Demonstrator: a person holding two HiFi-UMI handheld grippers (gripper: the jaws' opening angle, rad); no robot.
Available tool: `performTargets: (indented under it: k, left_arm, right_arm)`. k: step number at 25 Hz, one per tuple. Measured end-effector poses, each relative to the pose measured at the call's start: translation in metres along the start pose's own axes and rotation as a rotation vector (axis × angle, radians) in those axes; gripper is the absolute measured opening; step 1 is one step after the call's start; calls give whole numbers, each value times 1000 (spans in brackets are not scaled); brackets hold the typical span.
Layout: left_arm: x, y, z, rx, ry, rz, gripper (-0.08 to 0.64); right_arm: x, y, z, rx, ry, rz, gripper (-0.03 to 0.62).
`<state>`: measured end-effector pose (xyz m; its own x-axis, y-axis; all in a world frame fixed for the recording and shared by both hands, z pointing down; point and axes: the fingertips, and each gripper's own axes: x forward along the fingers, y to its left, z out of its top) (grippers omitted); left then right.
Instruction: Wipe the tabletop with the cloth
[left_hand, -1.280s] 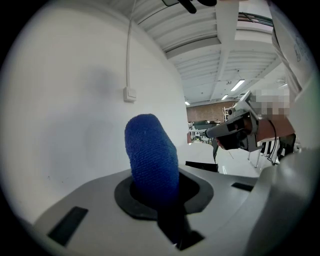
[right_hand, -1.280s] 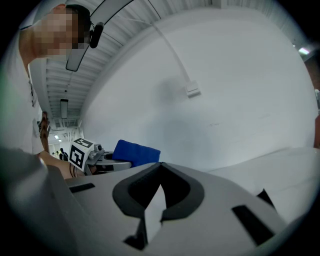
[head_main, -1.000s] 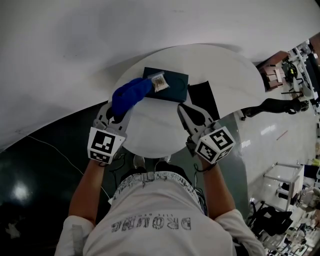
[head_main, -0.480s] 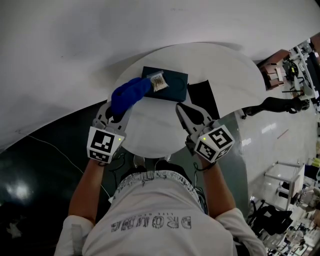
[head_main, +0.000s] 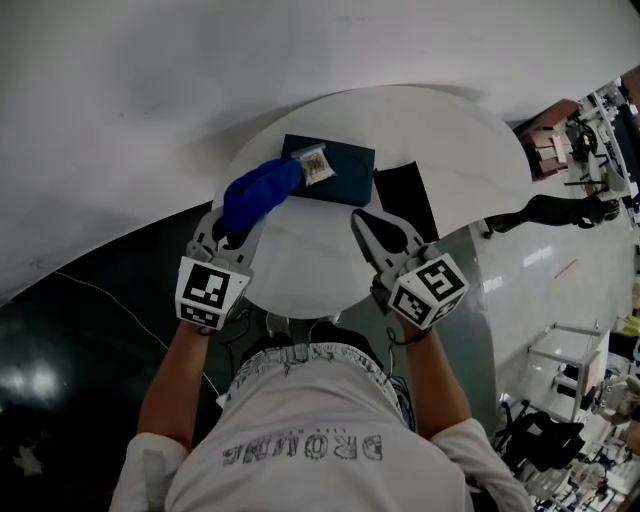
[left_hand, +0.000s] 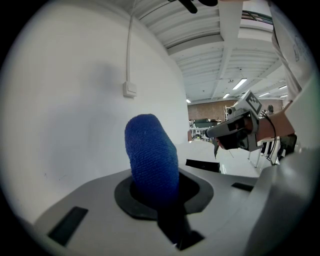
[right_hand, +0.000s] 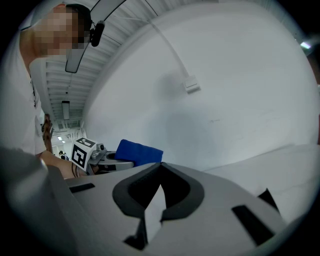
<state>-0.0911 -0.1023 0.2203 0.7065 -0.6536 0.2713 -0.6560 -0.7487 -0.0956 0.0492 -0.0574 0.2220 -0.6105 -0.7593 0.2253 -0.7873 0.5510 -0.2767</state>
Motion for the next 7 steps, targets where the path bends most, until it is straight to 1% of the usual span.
performTargets:
  k: [7]
  left_arm:
    - [0, 0, -5, -11, 4, 5, 74]
  right_arm:
    - [3, -1, -4, 7, 5, 4, 8]
